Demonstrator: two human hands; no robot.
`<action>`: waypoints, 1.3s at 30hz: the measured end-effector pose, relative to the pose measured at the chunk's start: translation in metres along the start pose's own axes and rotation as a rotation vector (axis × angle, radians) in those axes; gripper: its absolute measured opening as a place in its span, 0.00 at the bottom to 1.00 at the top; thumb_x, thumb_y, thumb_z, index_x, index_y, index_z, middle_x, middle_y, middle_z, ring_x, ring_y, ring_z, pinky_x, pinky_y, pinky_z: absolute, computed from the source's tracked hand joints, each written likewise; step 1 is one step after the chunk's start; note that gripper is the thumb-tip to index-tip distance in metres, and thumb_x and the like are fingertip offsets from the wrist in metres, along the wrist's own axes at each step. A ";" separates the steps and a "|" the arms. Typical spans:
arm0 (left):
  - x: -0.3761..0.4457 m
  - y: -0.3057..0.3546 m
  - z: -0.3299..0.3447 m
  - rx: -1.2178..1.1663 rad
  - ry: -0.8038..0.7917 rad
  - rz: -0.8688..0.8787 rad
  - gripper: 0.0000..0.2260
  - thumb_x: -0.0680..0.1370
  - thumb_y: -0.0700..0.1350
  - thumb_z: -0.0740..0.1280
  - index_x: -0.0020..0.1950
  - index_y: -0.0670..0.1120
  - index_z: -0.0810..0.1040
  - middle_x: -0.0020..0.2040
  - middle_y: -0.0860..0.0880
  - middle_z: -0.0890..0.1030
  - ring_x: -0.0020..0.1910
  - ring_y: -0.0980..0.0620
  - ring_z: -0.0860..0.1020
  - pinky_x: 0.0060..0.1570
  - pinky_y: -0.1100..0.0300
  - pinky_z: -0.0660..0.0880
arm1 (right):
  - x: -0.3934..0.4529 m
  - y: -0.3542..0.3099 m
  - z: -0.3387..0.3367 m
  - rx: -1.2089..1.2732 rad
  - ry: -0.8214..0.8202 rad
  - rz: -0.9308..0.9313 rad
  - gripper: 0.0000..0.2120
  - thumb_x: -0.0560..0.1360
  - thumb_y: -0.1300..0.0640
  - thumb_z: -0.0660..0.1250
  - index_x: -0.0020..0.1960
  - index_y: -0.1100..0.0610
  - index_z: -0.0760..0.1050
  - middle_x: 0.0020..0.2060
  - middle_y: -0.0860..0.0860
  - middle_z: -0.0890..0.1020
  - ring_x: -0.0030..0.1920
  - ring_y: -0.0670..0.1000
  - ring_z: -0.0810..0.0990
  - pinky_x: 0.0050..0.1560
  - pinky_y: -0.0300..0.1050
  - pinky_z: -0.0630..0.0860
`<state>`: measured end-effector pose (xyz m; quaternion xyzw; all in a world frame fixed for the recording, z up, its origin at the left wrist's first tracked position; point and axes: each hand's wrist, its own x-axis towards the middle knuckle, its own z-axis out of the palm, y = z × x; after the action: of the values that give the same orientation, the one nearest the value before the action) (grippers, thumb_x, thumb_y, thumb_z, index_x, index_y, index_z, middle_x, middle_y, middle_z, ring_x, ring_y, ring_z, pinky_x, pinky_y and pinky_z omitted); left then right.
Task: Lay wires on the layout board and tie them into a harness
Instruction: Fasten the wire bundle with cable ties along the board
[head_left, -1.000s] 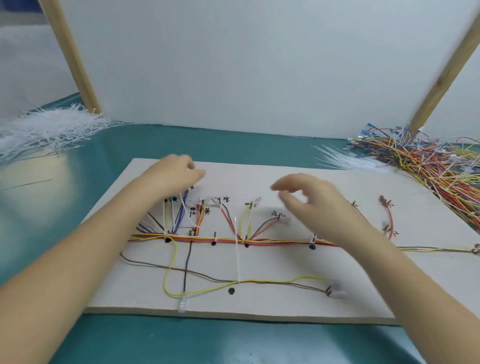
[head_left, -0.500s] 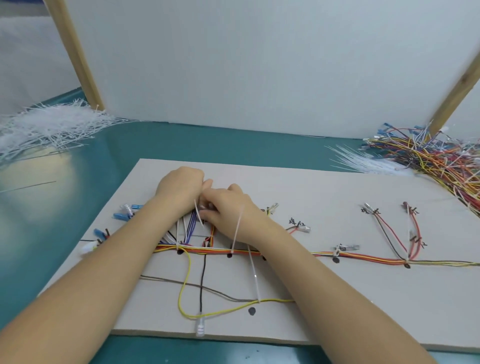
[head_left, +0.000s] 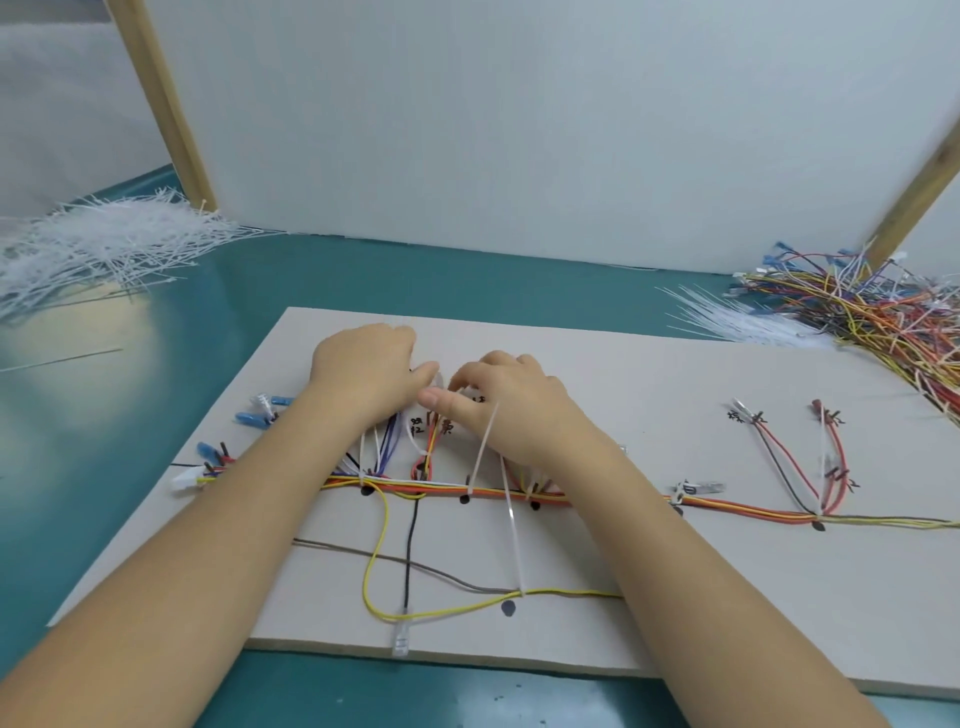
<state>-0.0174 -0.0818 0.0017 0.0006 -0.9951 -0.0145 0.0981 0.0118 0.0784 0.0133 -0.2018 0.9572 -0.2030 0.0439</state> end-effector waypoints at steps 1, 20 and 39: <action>0.000 0.001 0.000 0.012 -0.027 0.007 0.12 0.78 0.56 0.56 0.45 0.48 0.68 0.46 0.46 0.75 0.42 0.47 0.69 0.37 0.57 0.64 | 0.000 0.000 0.000 0.007 -0.010 -0.011 0.24 0.74 0.32 0.53 0.47 0.51 0.75 0.47 0.49 0.72 0.53 0.53 0.69 0.52 0.51 0.67; -0.004 -0.025 -0.040 -0.618 -0.053 -0.030 0.19 0.81 0.57 0.52 0.43 0.49 0.77 0.43 0.50 0.77 0.44 0.51 0.74 0.45 0.57 0.67 | -0.004 -0.007 -0.020 0.249 0.200 -0.104 0.13 0.79 0.47 0.58 0.46 0.53 0.76 0.38 0.49 0.79 0.43 0.51 0.76 0.43 0.46 0.71; -0.051 -0.095 -0.020 -0.464 -0.111 0.071 0.09 0.77 0.44 0.65 0.38 0.53 0.74 0.36 0.52 0.78 0.36 0.56 0.74 0.36 0.61 0.67 | -0.035 0.058 -0.031 0.346 0.139 -0.160 0.12 0.77 0.65 0.63 0.42 0.48 0.75 0.39 0.44 0.78 0.37 0.37 0.73 0.40 0.27 0.68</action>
<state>0.0361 -0.1774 0.0091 -0.0579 -0.9684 -0.2392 0.0414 0.0175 0.1522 0.0182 -0.2522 0.8896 -0.3807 -0.0047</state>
